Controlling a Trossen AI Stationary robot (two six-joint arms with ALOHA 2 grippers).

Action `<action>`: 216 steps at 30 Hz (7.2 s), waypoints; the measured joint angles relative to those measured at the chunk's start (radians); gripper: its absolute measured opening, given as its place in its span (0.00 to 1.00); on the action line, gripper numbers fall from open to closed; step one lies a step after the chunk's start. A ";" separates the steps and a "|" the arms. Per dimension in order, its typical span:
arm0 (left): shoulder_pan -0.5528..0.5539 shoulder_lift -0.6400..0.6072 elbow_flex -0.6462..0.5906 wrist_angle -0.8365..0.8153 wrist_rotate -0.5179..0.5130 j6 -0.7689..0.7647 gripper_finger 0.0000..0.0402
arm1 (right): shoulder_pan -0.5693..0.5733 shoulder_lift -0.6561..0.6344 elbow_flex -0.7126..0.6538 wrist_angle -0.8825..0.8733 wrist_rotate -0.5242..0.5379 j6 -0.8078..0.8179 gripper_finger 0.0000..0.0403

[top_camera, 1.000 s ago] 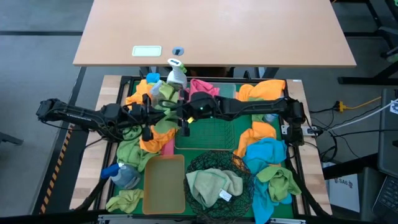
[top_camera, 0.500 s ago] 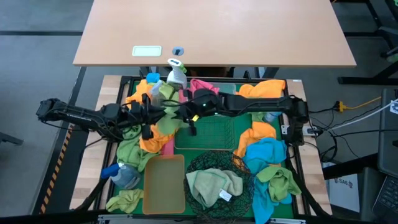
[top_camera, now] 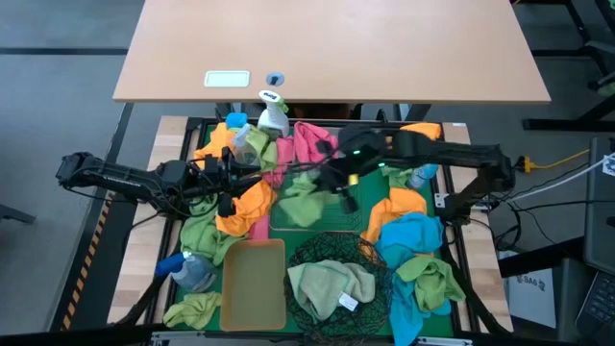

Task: Sort microfiber towel by color & place in baskets
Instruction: Put the green microfiber towel into the black wire basket

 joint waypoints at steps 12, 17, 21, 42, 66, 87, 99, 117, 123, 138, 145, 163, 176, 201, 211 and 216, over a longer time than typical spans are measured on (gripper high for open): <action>0.001 0.000 0.000 -0.004 -0.007 0.005 0.35 | 0.017 -0.109 0.000 -0.061 -0.292 0.239 0.04; 0.000 0.000 0.000 -0.004 -0.007 0.007 0.35 | 0.122 -0.079 0.000 -0.039 -0.270 0.414 0.05; 0.000 0.000 0.000 -0.012 -0.007 0.007 0.35 | 0.241 -0.046 0.000 -0.037 -0.175 0.455 0.06; 0.000 0.001 0.000 -0.098 -0.004 0.004 0.35 | 0.484 0.172 0.000 -0.160 0.142 0.787 0.06; 0.000 0.000 0.000 -0.102 0.002 0.004 0.35 | 0.483 0.188 0.000 -0.258 0.049 0.866 0.46; 0.000 0.001 0.000 -0.101 0.002 -0.001 0.35 | 0.536 0.096 0.002 -0.701 0.254 0.843 0.55; 0.000 0.001 0.000 -0.101 0.002 -0.001 0.35 | 0.753 0.096 -0.129 -0.769 0.368 1.167 0.55; 0.000 0.001 0.000 -0.101 0.002 -0.001 0.35 | 0.792 0.097 -0.401 -0.621 0.205 1.259 0.55; 0.000 0.001 0.000 -0.101 0.002 -0.001 0.35 | 0.792 0.097 -0.408 -0.619 0.203 1.258 0.53; 0.000 0.000 0.000 -0.101 0.002 -0.001 0.35 | 0.791 0.096 -0.408 -0.627 0.227 1.260 0.05; 0.000 0.001 0.000 -0.102 0.002 -0.001 0.35 | 0.746 0.095 -0.297 -0.752 0.205 1.235 0.02; 0.000 0.001 0.000 -0.110 -0.001 0.000 0.35 | 0.653 0.059 0.352 -0.835 0.479 1.075 0.01; 0.000 0.001 0.000 -0.110 -0.001 0.000 0.35 | 0.647 -0.009 0.578 -0.537 0.641 0.762 0.00; 0.000 0.001 0.000 -0.109 -0.002 0.000 0.35 | 0.647 0.161 0.576 -0.509 0.498 0.628 0.01; 0.000 0.001 0.000 -0.109 -0.001 0.000 0.35 | 0.648 0.401 0.575 -0.548 0.398 0.641 0.01; 0.000 0.000 0.000 -0.109 -0.001 0.000 0.35 | 0.648 0.503 0.575 -0.549 0.377 0.641 0.01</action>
